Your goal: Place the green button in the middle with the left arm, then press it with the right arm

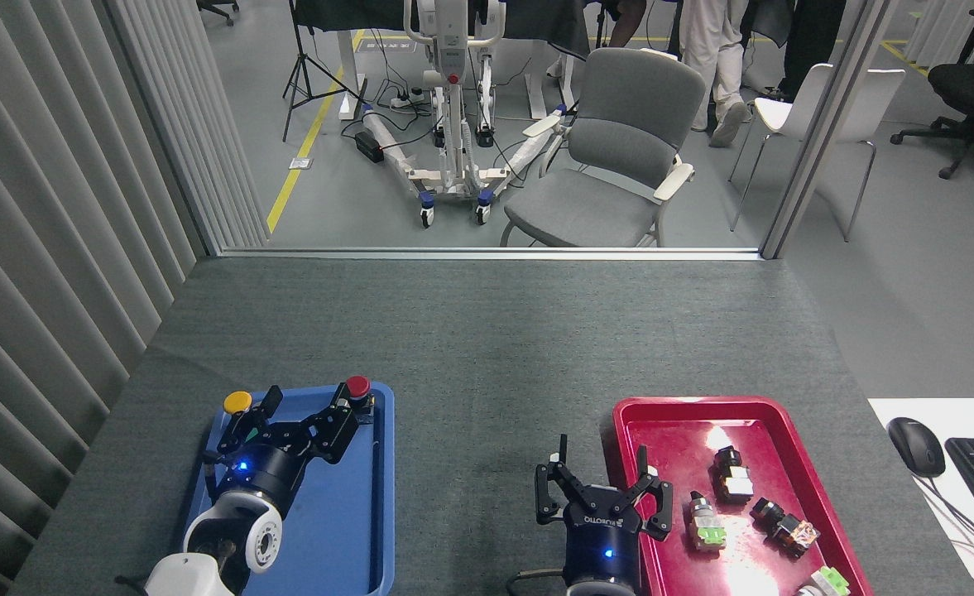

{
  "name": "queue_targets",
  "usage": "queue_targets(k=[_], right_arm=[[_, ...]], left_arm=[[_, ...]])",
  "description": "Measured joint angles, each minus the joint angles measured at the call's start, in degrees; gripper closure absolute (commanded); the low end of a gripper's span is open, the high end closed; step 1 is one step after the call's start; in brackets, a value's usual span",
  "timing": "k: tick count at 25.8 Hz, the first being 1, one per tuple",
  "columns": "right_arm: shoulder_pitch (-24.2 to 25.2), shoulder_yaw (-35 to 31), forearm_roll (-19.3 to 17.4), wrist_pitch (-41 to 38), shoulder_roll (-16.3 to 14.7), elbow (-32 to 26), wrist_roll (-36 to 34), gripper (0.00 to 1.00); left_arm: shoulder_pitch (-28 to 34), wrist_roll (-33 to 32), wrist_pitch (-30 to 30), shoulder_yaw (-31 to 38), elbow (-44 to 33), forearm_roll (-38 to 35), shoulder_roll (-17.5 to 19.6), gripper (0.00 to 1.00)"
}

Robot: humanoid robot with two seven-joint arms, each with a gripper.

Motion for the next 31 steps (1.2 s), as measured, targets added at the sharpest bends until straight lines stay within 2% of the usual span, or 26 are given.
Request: queue_targets(k=[11, 21, 31], right_arm=[[-0.05, -0.33, -0.27, -5.41, -3.7, 0.02, -0.76, 0.0], [-0.84, -0.74, -0.5, -6.25, -3.99, 0.05, -0.75, 0.0], [-0.8, -1.24, -0.55, -6.29, -4.25, -0.02, -0.54, 0.0]], left_arm=[[-0.12, 0.26, 0.0, 0.25, 1.36, 0.06, 0.0, 0.0], [-0.31, 0.64, 0.03, 0.41, 1.62, 0.05, -0.52, 0.0], [0.27, 4.79, 0.88, 0.25, 1.85, -0.44, -1.03, 0.0]])
